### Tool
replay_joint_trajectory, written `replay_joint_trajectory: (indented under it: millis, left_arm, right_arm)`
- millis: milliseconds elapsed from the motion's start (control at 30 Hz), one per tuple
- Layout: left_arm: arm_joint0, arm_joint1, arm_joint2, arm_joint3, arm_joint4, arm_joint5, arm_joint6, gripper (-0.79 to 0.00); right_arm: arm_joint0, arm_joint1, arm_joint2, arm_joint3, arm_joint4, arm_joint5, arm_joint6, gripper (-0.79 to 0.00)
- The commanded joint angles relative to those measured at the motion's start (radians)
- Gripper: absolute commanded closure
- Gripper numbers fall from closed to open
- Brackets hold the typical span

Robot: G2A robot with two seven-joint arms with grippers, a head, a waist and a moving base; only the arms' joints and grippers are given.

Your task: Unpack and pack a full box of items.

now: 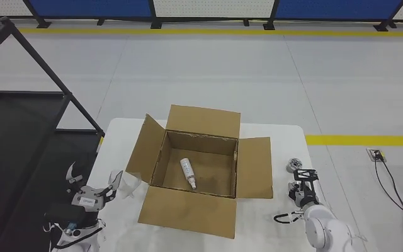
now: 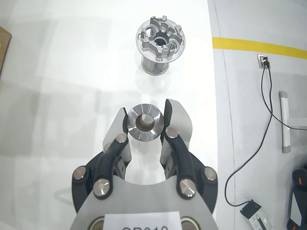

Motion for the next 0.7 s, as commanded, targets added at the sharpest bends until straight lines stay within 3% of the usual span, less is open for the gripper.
replay_joint_trajectory:
  millis: [0,267,300,467,567,667]
  left_arm:
    - [0.002,0.001,-0.002,-0.002,-0.001,-0.001,-0.001,-0.785]
    - [0.006,0.002,-0.002,-0.008,-0.002,0.001,-0.005,-0.785]
    - [0.006,0.002,-0.002,-0.009,-0.003,0.002,-0.006,-0.785]
    - [0.01,0.003,-0.001,-0.01,-0.006,0.008,-0.002,-0.785]
    - [0.013,0.003,-0.001,-0.009,-0.009,0.01,0.002,-0.785]
    - [0.015,0.003,0.0,-0.007,-0.012,0.012,0.007,-0.785]
  right_arm:
    - [0.0,0.002,-0.005,0.001,0.0,0.004,0.009,0.0]
    - [0.015,0.009,-0.024,0.019,0.001,0.023,0.031,-0.018]
    - [0.019,0.01,-0.026,0.022,0.005,0.027,0.033,-0.132]
    - [0.036,0.015,-0.034,0.042,0.01,0.045,0.036,-0.308]
    - [0.04,0.018,-0.034,0.044,0.015,0.051,0.036,-0.369]
    - [0.037,0.021,-0.031,0.032,0.023,0.059,0.036,-0.502]
